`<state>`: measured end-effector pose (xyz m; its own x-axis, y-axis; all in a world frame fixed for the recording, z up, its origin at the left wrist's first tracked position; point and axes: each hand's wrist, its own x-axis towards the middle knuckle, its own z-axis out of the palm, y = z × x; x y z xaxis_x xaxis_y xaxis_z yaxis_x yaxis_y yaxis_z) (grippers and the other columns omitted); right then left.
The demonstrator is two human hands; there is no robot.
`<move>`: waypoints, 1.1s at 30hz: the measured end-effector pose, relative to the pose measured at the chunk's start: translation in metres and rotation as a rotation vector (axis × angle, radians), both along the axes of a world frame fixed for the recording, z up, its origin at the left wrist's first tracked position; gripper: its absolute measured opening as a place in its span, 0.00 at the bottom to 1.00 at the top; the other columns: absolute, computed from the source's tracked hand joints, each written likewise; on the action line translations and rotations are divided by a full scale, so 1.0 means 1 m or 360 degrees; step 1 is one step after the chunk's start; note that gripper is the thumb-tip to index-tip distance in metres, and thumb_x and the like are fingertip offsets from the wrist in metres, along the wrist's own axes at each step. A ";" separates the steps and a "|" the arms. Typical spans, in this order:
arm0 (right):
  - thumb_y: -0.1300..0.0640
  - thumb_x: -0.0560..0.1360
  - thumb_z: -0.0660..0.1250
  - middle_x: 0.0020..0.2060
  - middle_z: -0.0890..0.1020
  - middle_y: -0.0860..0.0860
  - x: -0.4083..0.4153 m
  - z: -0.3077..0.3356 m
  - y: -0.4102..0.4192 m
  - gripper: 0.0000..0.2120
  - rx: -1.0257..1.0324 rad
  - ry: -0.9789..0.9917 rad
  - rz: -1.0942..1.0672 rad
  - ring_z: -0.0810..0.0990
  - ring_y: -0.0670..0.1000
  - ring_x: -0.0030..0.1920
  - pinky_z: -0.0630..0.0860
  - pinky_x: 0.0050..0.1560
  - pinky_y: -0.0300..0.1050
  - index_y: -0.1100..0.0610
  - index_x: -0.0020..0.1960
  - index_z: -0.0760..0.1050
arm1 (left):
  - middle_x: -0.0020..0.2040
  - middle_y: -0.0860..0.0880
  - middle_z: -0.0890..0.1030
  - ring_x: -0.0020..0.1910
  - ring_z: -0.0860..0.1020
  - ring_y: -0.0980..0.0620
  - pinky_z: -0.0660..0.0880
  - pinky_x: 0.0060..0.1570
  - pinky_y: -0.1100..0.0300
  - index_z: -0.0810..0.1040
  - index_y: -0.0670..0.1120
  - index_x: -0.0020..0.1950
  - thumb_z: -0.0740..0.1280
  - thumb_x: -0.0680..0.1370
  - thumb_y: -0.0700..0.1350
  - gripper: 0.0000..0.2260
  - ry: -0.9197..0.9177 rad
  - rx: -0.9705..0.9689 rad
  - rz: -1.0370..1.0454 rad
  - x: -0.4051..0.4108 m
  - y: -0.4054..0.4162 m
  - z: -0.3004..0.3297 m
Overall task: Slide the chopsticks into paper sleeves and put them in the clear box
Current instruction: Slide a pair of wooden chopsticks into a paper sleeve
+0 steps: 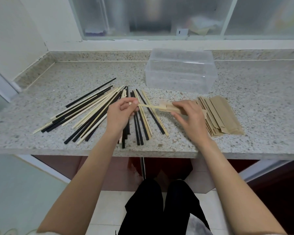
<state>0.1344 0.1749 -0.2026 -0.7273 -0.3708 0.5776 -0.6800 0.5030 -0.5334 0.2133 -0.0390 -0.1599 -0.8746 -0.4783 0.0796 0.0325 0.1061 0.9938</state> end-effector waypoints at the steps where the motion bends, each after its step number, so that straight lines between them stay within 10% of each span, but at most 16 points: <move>1: 0.49 0.75 0.65 0.52 0.80 0.49 0.000 -0.001 0.000 0.17 0.0001 0.0010 -0.0005 0.75 0.47 0.53 0.70 0.58 0.46 0.57 0.60 0.76 | 0.42 0.48 0.84 0.43 0.82 0.56 0.75 0.46 0.63 0.80 0.48 0.53 0.68 0.76 0.44 0.07 0.0001 -0.0013 -0.0023 0.000 0.003 -0.001; 5: 0.54 0.76 0.67 0.51 0.80 0.50 0.004 -0.001 0.005 0.14 -0.0181 0.0019 -0.0185 0.76 0.49 0.52 0.73 0.55 0.49 0.58 0.59 0.77 | 0.48 0.51 0.81 0.46 0.79 0.57 0.76 0.51 0.64 0.74 0.53 0.60 0.67 0.76 0.51 0.13 0.0016 0.0031 0.0056 -0.005 0.007 -0.007; 11: 0.53 0.77 0.66 0.51 0.80 0.50 0.004 0.002 0.004 0.14 -0.0242 0.0003 -0.0432 0.76 0.49 0.51 0.74 0.52 0.44 0.58 0.60 0.77 | 0.41 0.55 0.79 0.38 0.74 0.61 0.71 0.39 0.65 0.79 0.48 0.51 0.65 0.77 0.50 0.08 -0.0190 -0.1204 -0.0303 -0.038 0.014 -0.013; 17: 0.50 0.77 0.65 0.50 0.80 0.50 0.001 -0.003 0.005 0.15 -0.0163 -0.0006 -0.0395 0.76 0.49 0.50 0.74 0.51 0.45 0.57 0.59 0.76 | 0.40 0.49 0.79 0.41 0.77 0.50 0.76 0.42 0.54 0.76 0.44 0.43 0.61 0.70 0.70 0.28 -0.0636 -0.2040 -0.0298 -0.062 0.022 -0.014; 27: 0.53 0.76 0.67 0.49 0.79 0.52 -0.001 -0.004 0.005 0.14 -0.0054 -0.0002 -0.0316 0.76 0.51 0.50 0.74 0.52 0.50 0.58 0.59 0.77 | 0.39 0.47 0.80 0.40 0.78 0.48 0.74 0.36 0.58 0.79 0.42 0.41 0.67 0.72 0.55 0.16 -0.0899 -0.1699 -0.0200 -0.058 0.015 -0.010; 33: 0.52 0.77 0.66 0.51 0.79 0.51 -0.001 -0.006 0.006 0.14 -0.0087 -0.0001 -0.0336 0.75 0.51 0.52 0.74 0.53 0.51 0.58 0.59 0.76 | 0.27 0.51 0.63 0.28 0.63 0.51 0.58 0.30 0.59 0.63 0.47 0.29 0.62 0.76 0.50 0.18 -0.0679 -0.0858 -0.0039 -0.054 0.001 -0.005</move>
